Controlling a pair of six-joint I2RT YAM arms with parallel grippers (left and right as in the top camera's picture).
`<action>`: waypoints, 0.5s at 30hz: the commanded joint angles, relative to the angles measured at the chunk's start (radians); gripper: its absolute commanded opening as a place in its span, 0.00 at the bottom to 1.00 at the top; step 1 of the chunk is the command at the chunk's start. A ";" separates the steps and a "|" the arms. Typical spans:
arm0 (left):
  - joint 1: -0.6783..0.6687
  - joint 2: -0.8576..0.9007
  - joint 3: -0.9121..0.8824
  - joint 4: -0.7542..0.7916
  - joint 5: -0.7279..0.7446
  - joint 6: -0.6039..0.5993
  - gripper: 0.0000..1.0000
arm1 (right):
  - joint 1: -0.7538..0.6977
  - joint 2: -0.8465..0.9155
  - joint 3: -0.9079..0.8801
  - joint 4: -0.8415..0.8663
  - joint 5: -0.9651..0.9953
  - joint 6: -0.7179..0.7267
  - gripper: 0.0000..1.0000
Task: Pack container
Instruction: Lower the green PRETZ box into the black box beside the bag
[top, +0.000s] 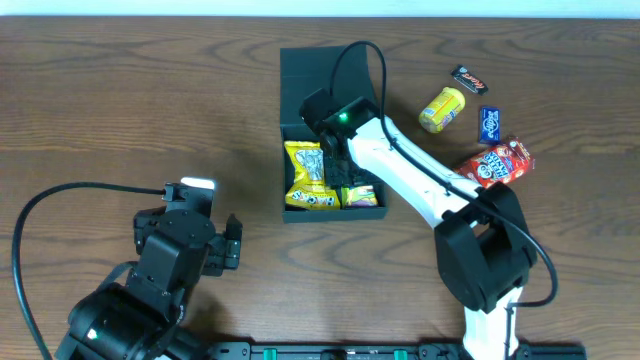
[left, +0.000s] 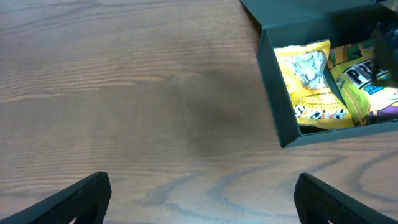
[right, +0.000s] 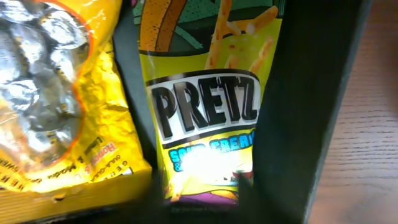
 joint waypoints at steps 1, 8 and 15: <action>0.002 0.000 0.015 -0.003 0.000 0.007 0.95 | -0.004 -0.050 0.027 -0.001 0.002 0.006 0.06; 0.002 0.000 0.015 -0.003 0.000 0.006 0.95 | -0.006 -0.039 -0.031 0.013 0.045 0.006 0.01; 0.002 0.000 0.015 -0.003 0.000 0.006 0.95 | -0.035 -0.033 -0.134 0.098 0.080 0.006 0.01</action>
